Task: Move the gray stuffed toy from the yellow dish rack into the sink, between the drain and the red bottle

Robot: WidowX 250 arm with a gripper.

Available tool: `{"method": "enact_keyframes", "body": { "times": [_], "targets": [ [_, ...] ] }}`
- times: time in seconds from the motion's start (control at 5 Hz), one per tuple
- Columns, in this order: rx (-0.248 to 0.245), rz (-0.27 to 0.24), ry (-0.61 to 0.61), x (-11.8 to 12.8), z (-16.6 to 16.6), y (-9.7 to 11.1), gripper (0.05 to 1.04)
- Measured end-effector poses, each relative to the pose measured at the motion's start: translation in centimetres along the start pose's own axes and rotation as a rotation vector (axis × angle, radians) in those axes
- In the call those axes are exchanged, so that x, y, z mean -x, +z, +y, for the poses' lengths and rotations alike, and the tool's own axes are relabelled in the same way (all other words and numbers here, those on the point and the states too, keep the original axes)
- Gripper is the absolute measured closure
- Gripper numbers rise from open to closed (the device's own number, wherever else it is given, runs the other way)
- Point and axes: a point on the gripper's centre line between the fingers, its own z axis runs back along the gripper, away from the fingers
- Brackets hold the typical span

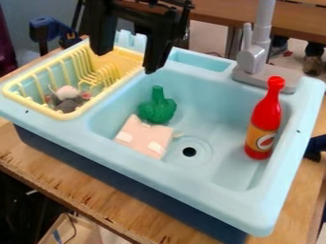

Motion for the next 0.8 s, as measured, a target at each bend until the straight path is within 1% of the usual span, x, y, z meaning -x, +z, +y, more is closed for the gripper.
{"method": "enact_keyframes", "body": {
  "times": [0.2, 0.4, 0.6, 0.8],
  "targets": [
    [-0.005, 0.023, -0.005, -0.1, -0.1, -0.6, 0.083],
    [0.034, 0.025, -0.002, -0.6, 2.1, -1.7, 0.083],
    [0.066, -0.006, 0.003, -0.8, 5.0, -2.1, 0.083],
    [0.074, -0.043, -0.001, -1.4, 7.4, -3.4, 0.083]
  ]
}}
